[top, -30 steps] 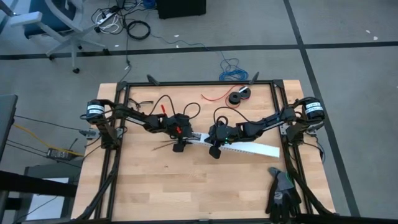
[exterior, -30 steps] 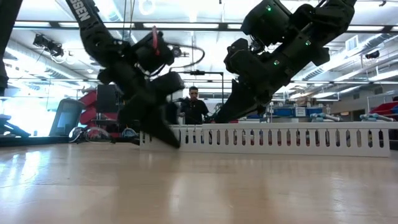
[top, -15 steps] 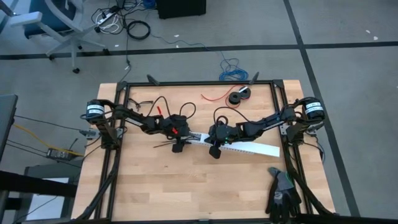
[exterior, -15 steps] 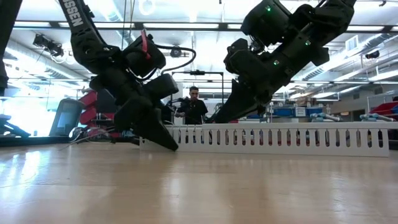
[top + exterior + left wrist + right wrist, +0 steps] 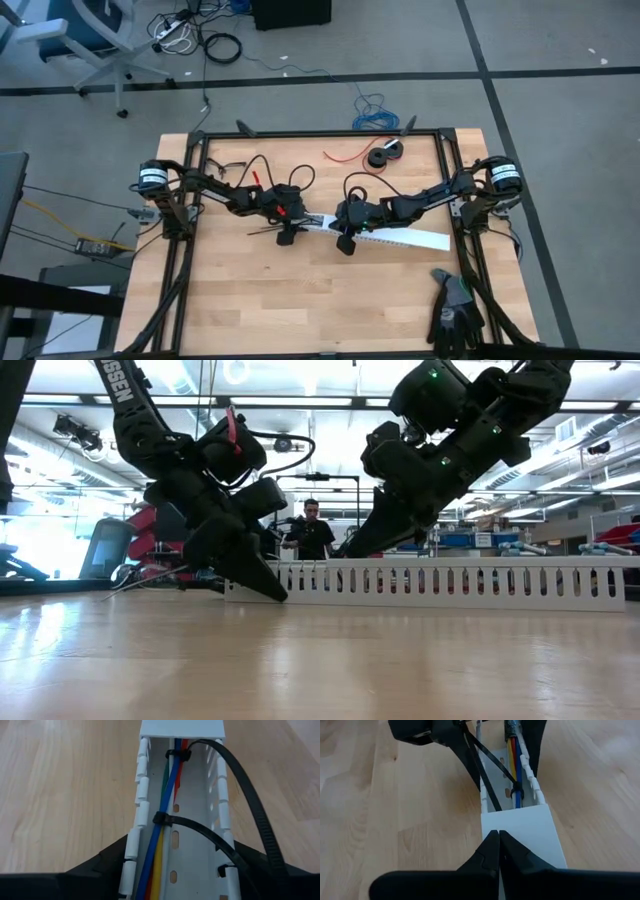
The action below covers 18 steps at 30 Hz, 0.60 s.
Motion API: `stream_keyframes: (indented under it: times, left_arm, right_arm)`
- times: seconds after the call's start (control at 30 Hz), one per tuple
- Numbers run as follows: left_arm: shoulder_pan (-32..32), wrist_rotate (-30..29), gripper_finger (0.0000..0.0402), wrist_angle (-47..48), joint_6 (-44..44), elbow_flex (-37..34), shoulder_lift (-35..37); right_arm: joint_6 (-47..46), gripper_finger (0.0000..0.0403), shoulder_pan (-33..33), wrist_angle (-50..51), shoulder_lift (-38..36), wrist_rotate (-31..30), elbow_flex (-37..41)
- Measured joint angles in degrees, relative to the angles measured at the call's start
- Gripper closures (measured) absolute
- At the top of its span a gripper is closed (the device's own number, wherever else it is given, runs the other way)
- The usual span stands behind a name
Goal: Ziptie cables
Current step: Close the white cable duct
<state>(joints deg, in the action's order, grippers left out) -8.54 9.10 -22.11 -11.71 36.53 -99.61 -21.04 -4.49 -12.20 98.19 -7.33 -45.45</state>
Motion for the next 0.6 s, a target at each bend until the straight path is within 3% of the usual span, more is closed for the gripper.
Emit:
stream_keyframes:
  times: [0.23, 0.6]
  left_arm:
    - [0.0, 0.0, 0.0145, 0.2, 0.6, 0.0, 0.0]
    - [0.0, 0.0, 0.0145, 0.4, 0.6, 0.1, 0.0]
  right_arm:
    - [4.5, 0.0403, -1.2, 0.3, -5.1, -3.0, 0.2]
    - [-7.5, 0.0403, -4.7, 26.7, -13.4, -7.4, 0.1]
